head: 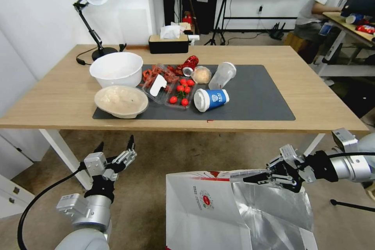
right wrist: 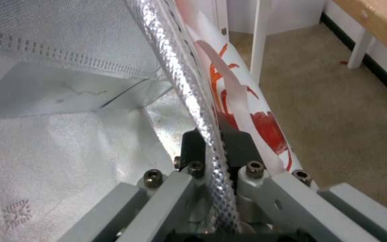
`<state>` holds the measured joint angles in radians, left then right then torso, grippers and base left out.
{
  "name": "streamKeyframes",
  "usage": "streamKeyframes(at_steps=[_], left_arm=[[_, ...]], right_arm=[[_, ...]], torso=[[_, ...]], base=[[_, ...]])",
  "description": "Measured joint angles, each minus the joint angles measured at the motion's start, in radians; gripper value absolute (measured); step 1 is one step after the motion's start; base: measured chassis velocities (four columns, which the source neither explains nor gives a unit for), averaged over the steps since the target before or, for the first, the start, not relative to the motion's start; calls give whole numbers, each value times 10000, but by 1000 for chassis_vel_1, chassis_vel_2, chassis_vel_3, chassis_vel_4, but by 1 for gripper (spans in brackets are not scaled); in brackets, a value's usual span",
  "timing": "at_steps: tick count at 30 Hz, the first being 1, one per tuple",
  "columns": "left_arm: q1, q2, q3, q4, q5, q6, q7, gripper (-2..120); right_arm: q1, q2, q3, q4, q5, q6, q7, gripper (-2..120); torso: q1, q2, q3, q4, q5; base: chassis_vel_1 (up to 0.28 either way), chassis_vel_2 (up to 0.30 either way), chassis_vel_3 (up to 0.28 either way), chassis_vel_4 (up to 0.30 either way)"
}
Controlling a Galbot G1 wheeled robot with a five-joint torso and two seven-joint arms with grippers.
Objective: Pick up the food delivery bag from the floor and place it on the table.
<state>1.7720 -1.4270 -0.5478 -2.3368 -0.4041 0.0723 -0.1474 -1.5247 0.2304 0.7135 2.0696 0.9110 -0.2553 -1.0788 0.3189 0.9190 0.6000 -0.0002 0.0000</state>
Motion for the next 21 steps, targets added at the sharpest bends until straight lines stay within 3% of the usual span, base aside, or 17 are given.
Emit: streamKeyframes(at_steps=[21], left_arm=[[-2,35,-23,-20,1,3,16,100]], right_arm=[[6,4,-27,-2,-28,18,3,0]], torso=[[397,910,516,0,0]], base=[[0,0,0,0]])
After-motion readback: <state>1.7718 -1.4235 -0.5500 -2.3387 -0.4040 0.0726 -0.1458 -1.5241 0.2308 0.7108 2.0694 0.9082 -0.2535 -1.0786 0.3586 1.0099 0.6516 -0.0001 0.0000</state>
